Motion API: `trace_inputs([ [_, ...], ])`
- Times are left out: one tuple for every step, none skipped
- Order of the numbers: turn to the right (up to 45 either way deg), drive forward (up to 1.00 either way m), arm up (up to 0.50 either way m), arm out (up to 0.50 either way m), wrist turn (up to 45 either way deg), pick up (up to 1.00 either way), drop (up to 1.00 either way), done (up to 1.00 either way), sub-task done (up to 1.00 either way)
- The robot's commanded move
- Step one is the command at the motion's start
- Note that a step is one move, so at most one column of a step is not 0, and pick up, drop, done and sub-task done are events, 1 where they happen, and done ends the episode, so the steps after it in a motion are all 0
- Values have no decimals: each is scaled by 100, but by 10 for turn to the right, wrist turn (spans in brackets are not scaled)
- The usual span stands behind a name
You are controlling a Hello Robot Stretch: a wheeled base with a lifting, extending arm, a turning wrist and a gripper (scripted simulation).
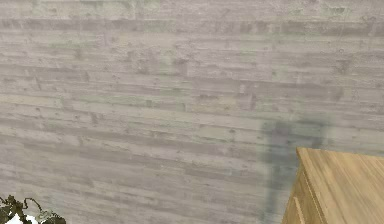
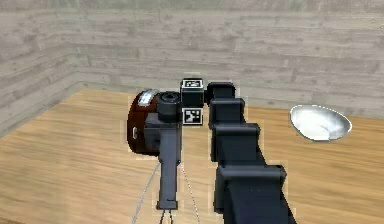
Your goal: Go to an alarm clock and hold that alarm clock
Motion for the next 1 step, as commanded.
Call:
trace_inputs([
  [0,0,0,0,450,0,0,0,0],
])
